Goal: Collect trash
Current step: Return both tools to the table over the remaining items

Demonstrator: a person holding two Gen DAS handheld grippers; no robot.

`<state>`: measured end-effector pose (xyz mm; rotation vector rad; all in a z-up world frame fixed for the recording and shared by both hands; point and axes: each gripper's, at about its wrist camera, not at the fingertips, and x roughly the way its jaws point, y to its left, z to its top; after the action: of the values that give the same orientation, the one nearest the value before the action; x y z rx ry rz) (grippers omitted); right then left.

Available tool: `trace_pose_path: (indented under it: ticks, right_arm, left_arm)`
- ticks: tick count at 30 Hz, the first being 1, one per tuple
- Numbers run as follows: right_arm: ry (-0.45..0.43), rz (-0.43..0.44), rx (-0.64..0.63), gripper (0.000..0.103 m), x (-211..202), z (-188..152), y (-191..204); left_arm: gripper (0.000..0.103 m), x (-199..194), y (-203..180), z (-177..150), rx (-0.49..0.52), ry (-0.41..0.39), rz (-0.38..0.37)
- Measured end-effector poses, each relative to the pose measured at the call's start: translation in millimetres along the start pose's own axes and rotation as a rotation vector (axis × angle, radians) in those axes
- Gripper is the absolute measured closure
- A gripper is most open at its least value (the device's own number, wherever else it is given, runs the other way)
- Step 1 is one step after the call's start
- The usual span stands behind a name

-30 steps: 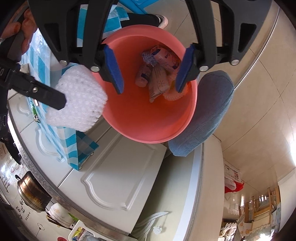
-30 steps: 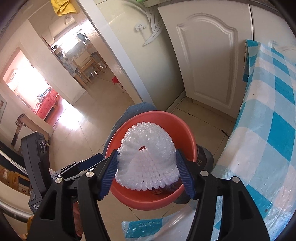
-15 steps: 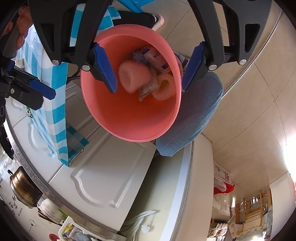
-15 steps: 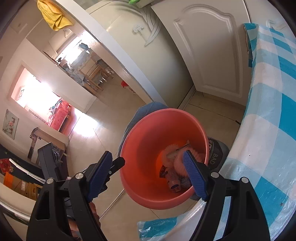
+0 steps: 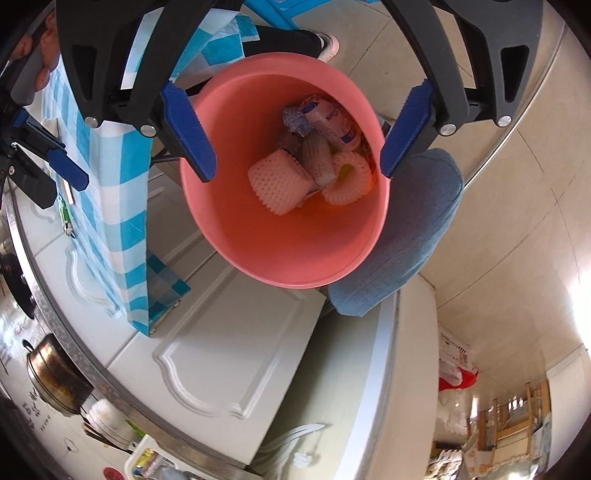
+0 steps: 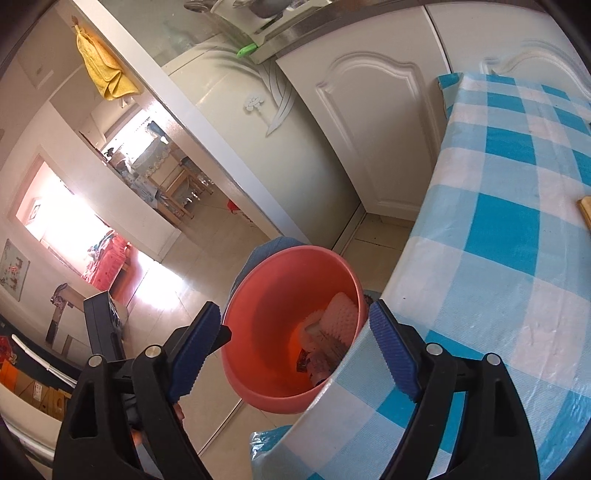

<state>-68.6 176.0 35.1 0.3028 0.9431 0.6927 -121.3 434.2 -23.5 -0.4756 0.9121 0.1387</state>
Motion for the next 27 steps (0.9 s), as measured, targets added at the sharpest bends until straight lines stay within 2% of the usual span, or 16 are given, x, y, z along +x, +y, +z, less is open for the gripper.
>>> trace_pose_path:
  ticks: [8,11,17,21,27]
  right_arm:
    - [-0.074,-0.052,-0.052,0.011,-38,-3,-10]
    - [-0.111,-0.073,-0.082,0.011,-55,-1,-12]
    - [-0.144,-0.064,-0.090,0.011,-80,0,-24]
    - [-0.168,-0.063,-0.074,0.011,-94,2,-37]
    - [-0.194,-0.062,-0.057,0.011,-112,1,-56]
  left_arm:
    - [0.009,-14,-31,2,0.066,-0.050,0.005]
    - [0.009,-17,-39,4,0.063,-0.043,-0.014]
    - [0.009,-23,-59,2,0.057,-0.017,-0.062]
    - [0.009,-29,-72,0,0.039,-0.018,-0.095]
    - [0.009,-40,-100,-4,0.065,-0.024,-0.127]
